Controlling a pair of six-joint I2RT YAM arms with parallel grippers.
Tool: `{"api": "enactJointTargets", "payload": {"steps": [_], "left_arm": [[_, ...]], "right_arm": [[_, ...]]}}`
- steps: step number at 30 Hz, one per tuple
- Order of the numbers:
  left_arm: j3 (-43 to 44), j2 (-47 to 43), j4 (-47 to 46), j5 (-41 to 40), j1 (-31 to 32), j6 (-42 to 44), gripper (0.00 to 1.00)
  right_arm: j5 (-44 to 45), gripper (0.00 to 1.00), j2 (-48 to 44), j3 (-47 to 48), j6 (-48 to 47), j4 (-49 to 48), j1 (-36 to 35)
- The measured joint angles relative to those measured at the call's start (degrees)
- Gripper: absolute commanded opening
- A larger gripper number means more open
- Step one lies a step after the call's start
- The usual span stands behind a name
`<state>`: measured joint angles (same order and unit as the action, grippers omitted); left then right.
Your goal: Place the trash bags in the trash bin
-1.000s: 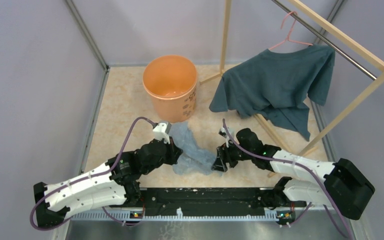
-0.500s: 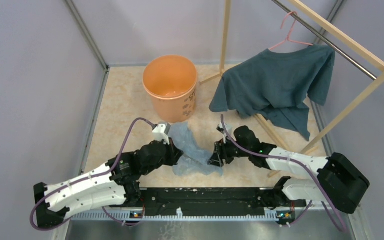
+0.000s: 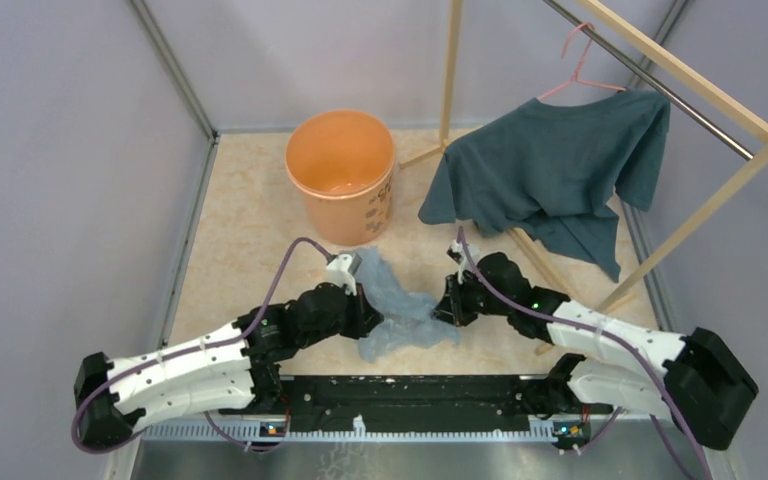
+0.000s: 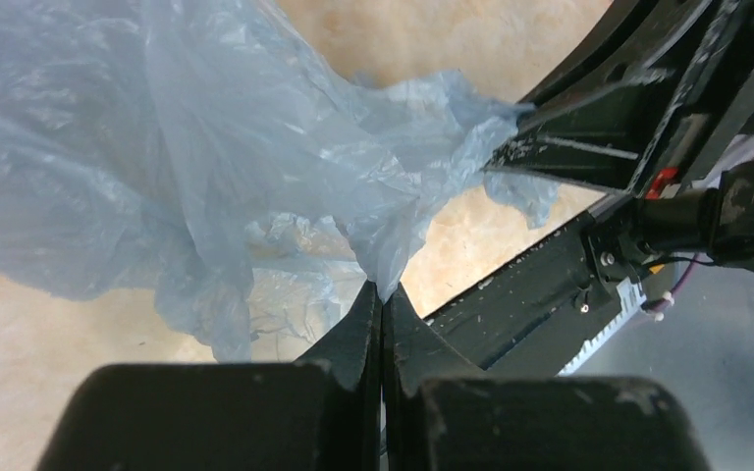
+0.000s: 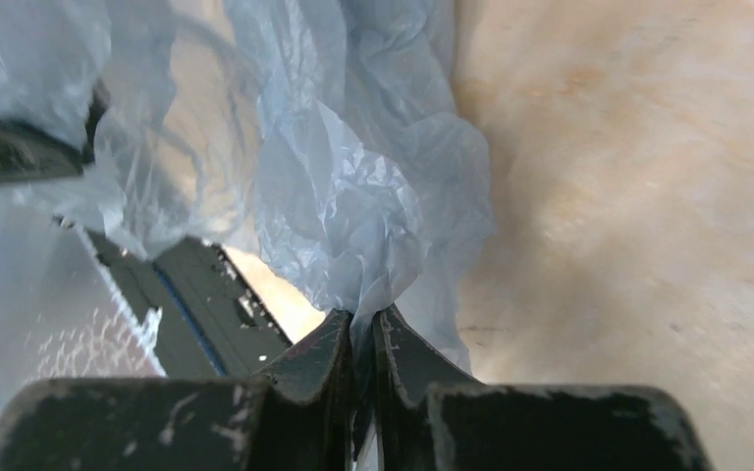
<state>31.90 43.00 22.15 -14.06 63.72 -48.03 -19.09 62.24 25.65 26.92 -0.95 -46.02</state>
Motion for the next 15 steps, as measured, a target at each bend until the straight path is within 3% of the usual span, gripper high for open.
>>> {"api": "enactJointTargets", "payload": {"steps": [3,6,7,10,12,15], "left_arm": [[-0.3,4.6,-4.8,3.6,0.0,0.1,0.00],[1.6,10.6,-7.7,6.0,0.0,1.9,0.00],[4.2,13.4,-7.0,6.6,0.0,3.4,0.00],[21.0,23.9,-3.1,7.9,-0.1,10.4,0.00],[35.7,29.4,0.0,9.1,-0.1,15.1,0.00],[54.0,32.2,-1.6,12.2,0.3,21.2,0.00]], "right_arm": [[5.7,0.14,-4.8,0.0,1.0,5.6,0.6],[11.3,0.00,-8.2,1.9,1.7,14.7,3.4],[12.7,0.00,-9.1,3.3,1.4,17.8,4.8],[15.4,0.00,-10.7,12.5,-0.7,27.6,7.2],[15.5,0.01,-10.6,24.1,-2.6,34.6,7.3],[12.9,0.13,-11.5,44.6,-5.1,36.3,7.3]]}}
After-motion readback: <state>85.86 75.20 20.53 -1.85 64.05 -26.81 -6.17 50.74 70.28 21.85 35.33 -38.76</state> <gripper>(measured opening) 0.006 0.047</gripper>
